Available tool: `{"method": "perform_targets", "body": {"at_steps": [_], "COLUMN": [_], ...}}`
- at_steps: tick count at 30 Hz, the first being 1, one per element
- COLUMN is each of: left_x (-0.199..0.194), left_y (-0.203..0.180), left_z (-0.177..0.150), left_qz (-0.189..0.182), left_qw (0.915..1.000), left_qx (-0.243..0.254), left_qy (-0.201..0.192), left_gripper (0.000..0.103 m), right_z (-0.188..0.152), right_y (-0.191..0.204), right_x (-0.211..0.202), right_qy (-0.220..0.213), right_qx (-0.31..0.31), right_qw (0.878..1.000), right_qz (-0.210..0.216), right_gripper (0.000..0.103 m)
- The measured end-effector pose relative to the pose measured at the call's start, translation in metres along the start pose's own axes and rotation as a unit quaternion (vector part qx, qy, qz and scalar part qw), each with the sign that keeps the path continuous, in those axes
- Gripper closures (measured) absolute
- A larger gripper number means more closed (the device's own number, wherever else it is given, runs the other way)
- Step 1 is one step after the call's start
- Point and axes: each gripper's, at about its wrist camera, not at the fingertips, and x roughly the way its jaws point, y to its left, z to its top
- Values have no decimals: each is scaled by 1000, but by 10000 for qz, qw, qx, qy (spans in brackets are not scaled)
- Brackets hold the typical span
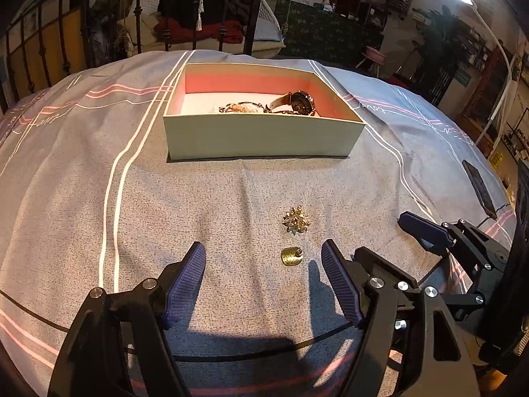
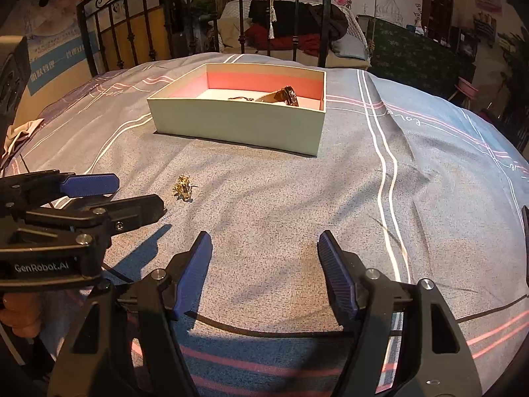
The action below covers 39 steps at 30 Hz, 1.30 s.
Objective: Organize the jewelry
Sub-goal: 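Move both open tools back to the gold flower charm and gold bead, then grasp the gold flower charm with the right tool while the left tool grasps the gold bead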
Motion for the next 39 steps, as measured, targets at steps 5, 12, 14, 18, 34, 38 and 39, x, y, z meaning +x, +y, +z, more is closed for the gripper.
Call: {"method": "perform_targets", "body": {"at_steps": [5,12,14,18,34,38,39], "left_x": [6,9,10,9,2,1,1], "left_y": [-4,-5,-2,3,22,27,30], "left_z": [-5,-6,-6,-6,-4,-5,-5], "left_qz": [161,307,410,617,933,900,861], "left_qw": [9998,9993,9990,9978,9952,9956,9961], "left_qx": [120,197,195,236,200,104,37], "left_qy": [-17,-60,-49,-96,-226,-222,-201], "left_gripper": [32,32,32,32,32,34,34], "right_z": [-4,-6,-7,-6,5,17,20], "right_y": [-2,0,1,2,19,32,35], "right_x": [-1,-1,-1,-1,7,17,20], "right_qy": [-16,-3,-3,1,90,223,249], "right_qx": [-5,-75,-101,-101,-375,-677,-777], "right_qw": [10000,10000,9999,9999,9991,9967,9958], "right_qz": [4,-35,-56,-64,195,386,404], "right_gripper": [35,33,33,33,33,42,43]}}
